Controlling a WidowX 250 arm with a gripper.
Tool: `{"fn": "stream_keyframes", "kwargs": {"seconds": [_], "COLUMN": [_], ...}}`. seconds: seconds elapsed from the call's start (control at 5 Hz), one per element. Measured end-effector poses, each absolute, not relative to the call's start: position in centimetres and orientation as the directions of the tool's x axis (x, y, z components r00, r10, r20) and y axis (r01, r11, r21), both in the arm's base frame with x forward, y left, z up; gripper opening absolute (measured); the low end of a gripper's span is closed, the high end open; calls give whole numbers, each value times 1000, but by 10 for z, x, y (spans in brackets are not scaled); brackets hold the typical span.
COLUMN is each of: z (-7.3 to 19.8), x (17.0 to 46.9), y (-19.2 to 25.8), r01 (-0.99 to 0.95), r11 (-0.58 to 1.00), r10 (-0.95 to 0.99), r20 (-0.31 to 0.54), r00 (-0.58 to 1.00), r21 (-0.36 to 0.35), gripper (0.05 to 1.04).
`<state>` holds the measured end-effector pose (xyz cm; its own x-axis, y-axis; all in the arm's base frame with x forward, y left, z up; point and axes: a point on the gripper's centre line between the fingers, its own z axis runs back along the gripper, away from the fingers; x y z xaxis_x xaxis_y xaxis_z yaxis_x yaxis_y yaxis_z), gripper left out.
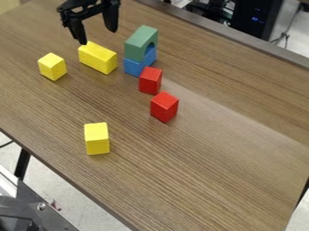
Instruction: Put the yellow rectangular block on top of the green arch
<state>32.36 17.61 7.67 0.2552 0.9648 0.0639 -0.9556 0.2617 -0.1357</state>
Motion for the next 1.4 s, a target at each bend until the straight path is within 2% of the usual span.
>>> {"fn": "stream_keyframes", "kwargs": {"seconds": [0.4, 0.8, 1.0, 1.2, 1.4], "z": [57, 49, 42, 39, 37], "x": [320, 324, 325, 327, 303], "y": [174, 179, 181, 181, 164], "r01": [-964, -972, -975, -975, -981], "r11": [249, 214, 208, 205, 182], "r10": [969, 977, 978, 979, 983], "r20": [24, 25, 16, 21, 1], "r00": [248, 212, 208, 204, 183], "r21": [-95, -96, -81, -89, -66], "gripper": [999, 999, 956, 675, 572]}}
